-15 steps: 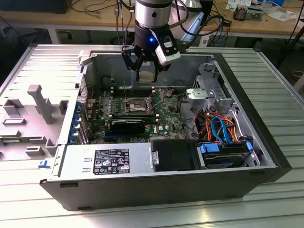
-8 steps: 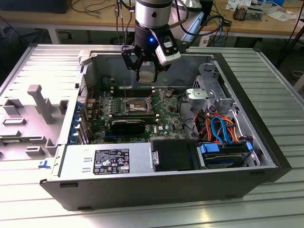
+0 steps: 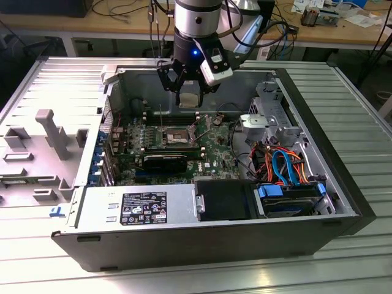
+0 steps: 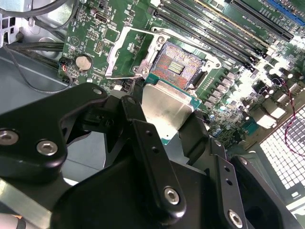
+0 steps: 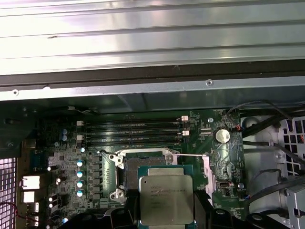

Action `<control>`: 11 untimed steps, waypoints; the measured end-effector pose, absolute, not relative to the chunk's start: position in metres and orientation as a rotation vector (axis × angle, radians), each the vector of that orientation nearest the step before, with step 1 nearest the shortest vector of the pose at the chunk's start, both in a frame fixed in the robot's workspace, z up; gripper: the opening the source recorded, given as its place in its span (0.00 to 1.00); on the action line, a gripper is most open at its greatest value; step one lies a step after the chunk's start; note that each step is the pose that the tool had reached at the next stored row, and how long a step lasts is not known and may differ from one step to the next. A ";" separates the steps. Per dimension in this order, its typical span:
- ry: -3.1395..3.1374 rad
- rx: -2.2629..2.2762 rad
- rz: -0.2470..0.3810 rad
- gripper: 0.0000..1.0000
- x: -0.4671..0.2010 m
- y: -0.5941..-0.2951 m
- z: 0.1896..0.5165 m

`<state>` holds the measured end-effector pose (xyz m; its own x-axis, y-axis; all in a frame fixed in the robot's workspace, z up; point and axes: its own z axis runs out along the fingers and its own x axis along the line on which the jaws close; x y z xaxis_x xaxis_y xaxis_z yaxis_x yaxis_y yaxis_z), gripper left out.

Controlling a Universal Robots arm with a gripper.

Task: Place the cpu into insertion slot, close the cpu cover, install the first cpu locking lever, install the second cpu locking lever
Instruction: 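Place the cpu into insertion slot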

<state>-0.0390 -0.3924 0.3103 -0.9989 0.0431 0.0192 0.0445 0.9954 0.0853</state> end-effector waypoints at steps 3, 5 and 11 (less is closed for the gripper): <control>-3.121 -0.069 -0.134 0.55 -0.039 -0.392 0.310; -3.121 -0.069 -0.134 0.55 -0.039 -0.392 0.310; -3.121 -0.071 -0.133 0.55 -0.039 -0.392 0.310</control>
<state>-0.0390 -0.3924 0.3103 -0.9988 0.0448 0.0192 0.0462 0.9953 0.0847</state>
